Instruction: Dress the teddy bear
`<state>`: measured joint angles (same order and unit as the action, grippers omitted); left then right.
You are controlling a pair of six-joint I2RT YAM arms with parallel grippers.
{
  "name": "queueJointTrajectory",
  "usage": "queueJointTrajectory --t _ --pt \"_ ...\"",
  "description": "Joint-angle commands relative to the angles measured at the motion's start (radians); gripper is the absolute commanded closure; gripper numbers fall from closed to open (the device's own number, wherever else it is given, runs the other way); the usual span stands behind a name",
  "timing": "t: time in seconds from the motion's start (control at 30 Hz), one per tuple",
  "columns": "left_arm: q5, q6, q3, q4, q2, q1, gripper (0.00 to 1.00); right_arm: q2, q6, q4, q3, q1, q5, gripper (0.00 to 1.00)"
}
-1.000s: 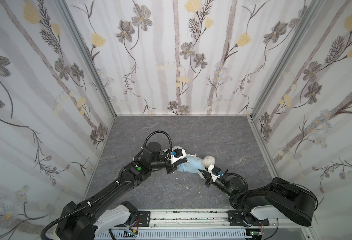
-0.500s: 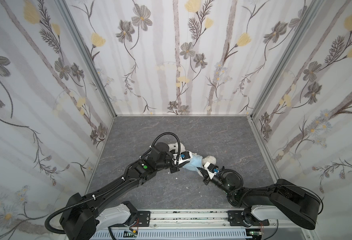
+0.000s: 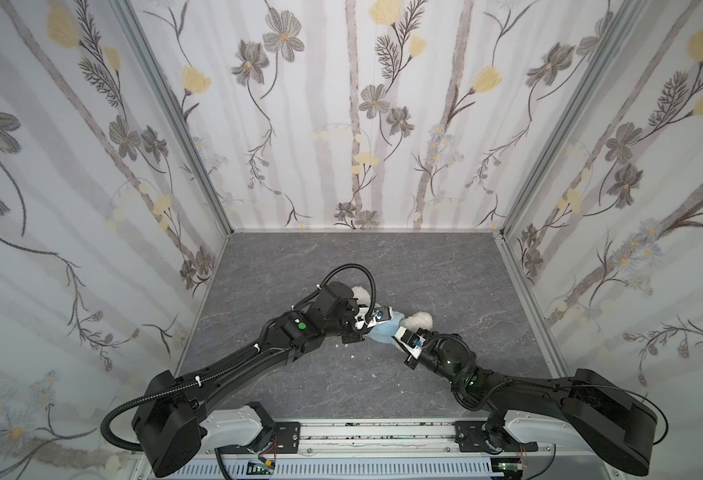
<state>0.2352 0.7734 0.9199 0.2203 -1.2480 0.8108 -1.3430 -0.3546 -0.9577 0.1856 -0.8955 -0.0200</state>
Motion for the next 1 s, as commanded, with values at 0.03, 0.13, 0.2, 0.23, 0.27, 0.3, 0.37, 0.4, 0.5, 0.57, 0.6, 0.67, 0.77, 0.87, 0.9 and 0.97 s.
queueJointTrajectory --t 0.03,0.13,0.2,0.23,0.27,0.3,0.37,0.4,0.5,0.57,0.6,0.67,0.77,0.87,0.9,0.97 --pt "0.009 0.02 0.032 0.06 -0.049 0.002 0.68 0.006 -0.084 -0.058 0.032 -0.005 -0.065 1.0" --pt "0.032 0.01 0.06 0.079 -0.097 0.002 0.66 0.002 -0.108 -0.066 0.052 -0.005 -0.089 1.0" --pt "0.051 0.003 0.082 0.098 -0.134 0.001 0.65 0.002 -0.131 -0.065 0.069 -0.006 -0.101 1.0" --pt "0.059 0.004 0.091 0.11 -0.149 0.001 0.65 0.004 -0.139 -0.065 0.076 -0.005 -0.102 1.0" --pt "0.068 -0.002 0.101 0.12 -0.166 0.0 0.65 0.006 -0.146 -0.065 0.084 -0.006 -0.103 1.0" --pt "0.077 -0.007 0.11 0.128 -0.181 0.0 0.65 0.007 -0.153 -0.065 0.091 -0.005 -0.107 1.0" --pt "0.102 -0.007 0.124 0.148 -0.21 0.0 0.68 0.004 -0.156 -0.078 0.099 -0.005 -0.113 1.0" --pt "0.115 -0.007 0.128 0.156 -0.225 0.001 0.72 0.001 -0.157 -0.088 0.103 -0.005 -0.115 1.0" --pt "0.159 -0.014 0.144 0.172 -0.254 0.001 0.95 -0.008 -0.152 -0.102 0.111 0.001 -0.117 1.0" --pt "0.195 -0.024 0.144 0.17 -0.242 -0.003 1.0 -0.007 -0.129 -0.124 0.097 0.014 -0.116 1.0" --pt "0.216 -0.03 0.141 0.166 -0.224 -0.006 1.0 -0.004 -0.111 -0.139 0.083 0.024 -0.11 1.0" --pt "0.241 -0.059 0.12 0.128 -0.17 -0.017 1.0 0.006 -0.066 -0.176 0.038 0.043 -0.092 1.0" --pt "0.27 -0.12 0.053 0.004 -0.064 -0.046 1.0 0.016 0.03 -0.266 -0.04 0.063 -0.049 1.0" --pt "0.317 -0.178 -0.002 -0.096 0.017 -0.082 1.0 0.012 0.134 -0.365 -0.104 0.069 -0.004 1.0" --pt "0.317 -0.186 -0.017 -0.115 0.037 -0.084 1.0 0.014 0.163 -0.385 -0.12 0.068 0.013 1.0" --pt "0.32 -0.201 -0.04 -0.134 0.061 -0.095 1.0 0.018 0.206 -0.392 -0.133 0.069 0.031 1.0"
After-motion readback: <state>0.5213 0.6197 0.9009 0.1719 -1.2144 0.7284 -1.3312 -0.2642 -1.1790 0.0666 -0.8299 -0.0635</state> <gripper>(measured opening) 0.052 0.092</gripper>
